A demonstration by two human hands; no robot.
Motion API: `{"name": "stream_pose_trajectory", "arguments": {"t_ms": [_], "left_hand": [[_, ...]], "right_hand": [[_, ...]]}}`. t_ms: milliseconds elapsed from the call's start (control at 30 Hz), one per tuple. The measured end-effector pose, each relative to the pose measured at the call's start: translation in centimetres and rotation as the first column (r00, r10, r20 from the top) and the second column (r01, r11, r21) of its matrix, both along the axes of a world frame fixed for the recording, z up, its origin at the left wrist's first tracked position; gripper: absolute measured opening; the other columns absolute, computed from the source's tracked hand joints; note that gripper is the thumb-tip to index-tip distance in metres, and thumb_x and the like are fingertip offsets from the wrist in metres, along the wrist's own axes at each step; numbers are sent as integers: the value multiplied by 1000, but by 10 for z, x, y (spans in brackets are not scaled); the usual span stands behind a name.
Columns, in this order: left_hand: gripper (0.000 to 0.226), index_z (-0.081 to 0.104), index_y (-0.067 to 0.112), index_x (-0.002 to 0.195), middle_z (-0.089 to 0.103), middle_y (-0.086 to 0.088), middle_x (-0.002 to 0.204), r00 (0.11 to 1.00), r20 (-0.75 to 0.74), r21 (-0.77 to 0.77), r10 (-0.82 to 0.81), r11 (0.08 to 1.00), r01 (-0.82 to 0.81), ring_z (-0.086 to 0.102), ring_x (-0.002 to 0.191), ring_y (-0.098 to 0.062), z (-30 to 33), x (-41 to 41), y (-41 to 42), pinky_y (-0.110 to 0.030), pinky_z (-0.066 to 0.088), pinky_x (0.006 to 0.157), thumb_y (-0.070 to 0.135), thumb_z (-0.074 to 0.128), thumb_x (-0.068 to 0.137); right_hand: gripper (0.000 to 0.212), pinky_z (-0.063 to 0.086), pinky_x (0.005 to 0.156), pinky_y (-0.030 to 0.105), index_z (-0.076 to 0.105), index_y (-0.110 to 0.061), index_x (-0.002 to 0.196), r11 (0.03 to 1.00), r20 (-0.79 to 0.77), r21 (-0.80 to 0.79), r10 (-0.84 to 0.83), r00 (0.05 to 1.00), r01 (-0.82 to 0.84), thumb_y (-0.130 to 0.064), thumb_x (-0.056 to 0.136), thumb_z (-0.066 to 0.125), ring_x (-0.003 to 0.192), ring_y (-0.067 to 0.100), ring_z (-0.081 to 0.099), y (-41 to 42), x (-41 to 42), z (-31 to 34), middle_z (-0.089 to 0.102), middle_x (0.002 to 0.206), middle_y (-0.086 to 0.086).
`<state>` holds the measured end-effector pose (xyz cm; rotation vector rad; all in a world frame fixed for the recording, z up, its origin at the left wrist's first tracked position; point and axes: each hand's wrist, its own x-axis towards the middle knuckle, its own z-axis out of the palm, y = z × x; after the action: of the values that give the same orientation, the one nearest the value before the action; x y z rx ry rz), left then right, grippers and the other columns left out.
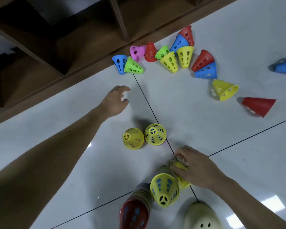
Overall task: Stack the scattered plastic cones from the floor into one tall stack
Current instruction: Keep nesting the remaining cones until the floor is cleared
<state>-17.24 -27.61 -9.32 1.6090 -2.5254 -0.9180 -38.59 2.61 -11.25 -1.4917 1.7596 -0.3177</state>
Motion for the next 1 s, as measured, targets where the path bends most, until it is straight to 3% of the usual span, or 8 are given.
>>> {"name": "stream_pose_trajectory", "arguments": {"t_ms": [67,200,367,567,667,767,900,1000], "left_hand": [[53,47,19,144,47,-11,140,997,42,13,70,997,-71,59,116,-26,-7,-7,-22,-35,48,99,11,59,93],[72,29,19,155,38,-14,146,984,22,-1,177,984,-177,54,123,-31,-19,-18,-58,-40,43,108,16,61,91],[85,15,16,160,30,-15,157,983,9,20,185,982,-185,42,139,-32,-30,-32,-81,-38,31,118,19,64,91],[82,21,20,157,54,-9,143,977,-43,84,209,975,-205,54,127,-26,-36,-43,-87,-35,46,103,20,67,90],[75,32,19,152,64,-5,119,976,-80,71,204,978,-198,60,110,-21,-39,-48,-86,-27,46,85,20,70,88],[77,37,16,149,53,-11,129,982,-103,-47,160,985,-166,56,114,-24,-40,-53,-86,-29,46,97,20,77,83],[96,32,18,153,36,-17,147,998,-49,-151,40,987,-47,44,133,-33,-38,-59,-100,-41,37,114,26,86,74],[87,41,18,149,48,-13,142,997,47,-140,-53,988,59,47,131,-30,-38,-69,-108,-44,42,109,37,84,76]], "right_hand": [[36,46,72,23,58,-37,101,993,51,118,-9,999,3,-66,79,58,85,5,58,18,3,-9,54,92,-19],[25,48,71,25,57,-37,100,988,102,145,-68,992,53,-55,84,65,83,2,56,33,2,-12,57,92,-17],[49,51,82,29,58,-30,123,985,7,173,4,1000,-5,-47,80,73,101,9,57,41,-4,-10,59,112,-12],[41,50,78,29,62,-31,114,978,-31,199,-66,997,70,-47,79,74,93,11,59,31,0,-10,62,104,-12],[28,53,76,29,67,-33,104,945,146,152,-312,939,291,-36,79,79,85,7,62,9,-6,-1,66,96,-12],[31,53,79,23,67,-40,101,859,348,155,-510,787,488,-21,80,80,90,3,65,-14,-12,27,70,96,-13],[32,55,88,42,70,-25,109,810,635,90,-494,593,579,-5,84,75,94,19,71,-32,-14,65,74,97,-2],[34,54,90,43,67,-20,113,798,703,-21,-416,577,602,-6,84,77,97,21,69,-41,-10,79,73,101,-1]]}}
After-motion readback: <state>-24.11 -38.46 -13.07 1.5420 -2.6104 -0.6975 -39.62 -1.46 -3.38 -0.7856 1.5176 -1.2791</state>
